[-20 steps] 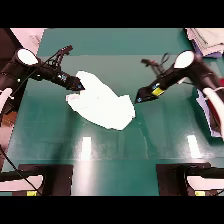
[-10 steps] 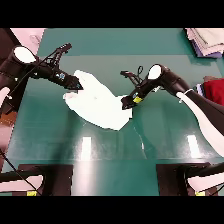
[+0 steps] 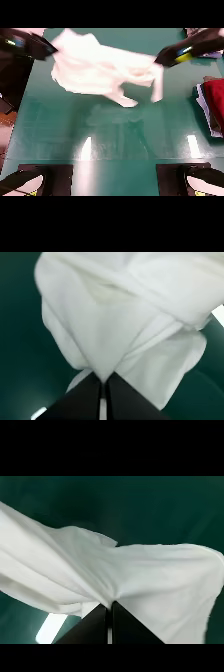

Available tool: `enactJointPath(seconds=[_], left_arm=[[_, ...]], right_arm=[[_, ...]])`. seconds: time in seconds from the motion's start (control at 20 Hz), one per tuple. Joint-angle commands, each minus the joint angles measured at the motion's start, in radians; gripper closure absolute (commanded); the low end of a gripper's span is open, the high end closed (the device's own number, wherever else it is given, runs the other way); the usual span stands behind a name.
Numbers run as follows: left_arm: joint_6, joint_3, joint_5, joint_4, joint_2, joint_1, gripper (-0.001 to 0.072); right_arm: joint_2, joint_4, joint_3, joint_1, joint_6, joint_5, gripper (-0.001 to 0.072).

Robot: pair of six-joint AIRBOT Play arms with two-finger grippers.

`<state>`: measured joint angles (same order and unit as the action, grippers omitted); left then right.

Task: Fold the shirts.

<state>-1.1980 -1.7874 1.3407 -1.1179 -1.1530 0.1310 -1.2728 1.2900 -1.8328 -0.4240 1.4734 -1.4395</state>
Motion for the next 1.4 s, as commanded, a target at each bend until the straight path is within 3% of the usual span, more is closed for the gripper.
enactJointPath(seconds=[0.0, 0.2, 0.4, 0.7, 0.8, 0.95, 1.15, 1.2, 1.25, 1.3, 1.35], left_arm=[[0.001, -0.132, 0.008, -0.029, 0.146, -0.001, 0.0679], [-0.002, -0.265, 0.055, 0.021, 0.258, -0.001, 0.068], [-0.007, -0.333, 0.063, 0.108, 0.29, -0.001, 0.068], [-0.018, 0.046, 0.159, 0.094, 0.173, -0.001, 0.068], [-0.013, 0.227, 0.158, 0.095, 0.079, -0.001, 0.0679], [0.04, 0.453, 0.063, 0.093, -0.09, -0.001, 0.0679], [0.047, 0.528, -0.112, 0.079, -0.307, -0.001, 0.0679], [0.046, 0.522, -0.138, 0.079, -0.329, -0.001, 0.0678], [0.046, 0.513, -0.17, 0.077, -0.339, -0.001, 0.0679], [0.046, 0.502, -0.201, 0.07, -0.338, -0.001, 0.0679], [0.045, 0.476, -0.206, 0.06, -0.338, -0.001, 0.0679]], right_arm=[[0.152, 0.048, -0.164, 0.062, 0.019, -0.04, 0.0701], [0.275, 0.05, -0.222, 0.098, 0.054, -0.052, 0.0702], [0.363, 0.044, -0.087, 0.15, 0.136, -0.08, 0.0702], [0.183, 0.021, 0.188, 0.112, 0.197, -0.245, 0.0698], [0.078, -0.064, 0.307, 0.113, 0.14, -0.2, 0.0698], [-0.09, -0.133, 0.455, 0.112, 0.064, -0.009, 0.0698], [-0.261, -0.145, 0.485, 0.121, 0.038, 0.245, 0.0693], [-0.287, -0.145, 0.46, 0.129, 0.034, 0.256, 0.0594], [-0.31, -0.146, 0.419, 0.144, 0.035, 0.244, 0.0257], [-0.322, -0.146, 0.374, 0.164, 0.035, 0.214, 0.0171], [-0.323, -0.147, 0.329, 0.187, 0.035, 0.183, 0.0173]])
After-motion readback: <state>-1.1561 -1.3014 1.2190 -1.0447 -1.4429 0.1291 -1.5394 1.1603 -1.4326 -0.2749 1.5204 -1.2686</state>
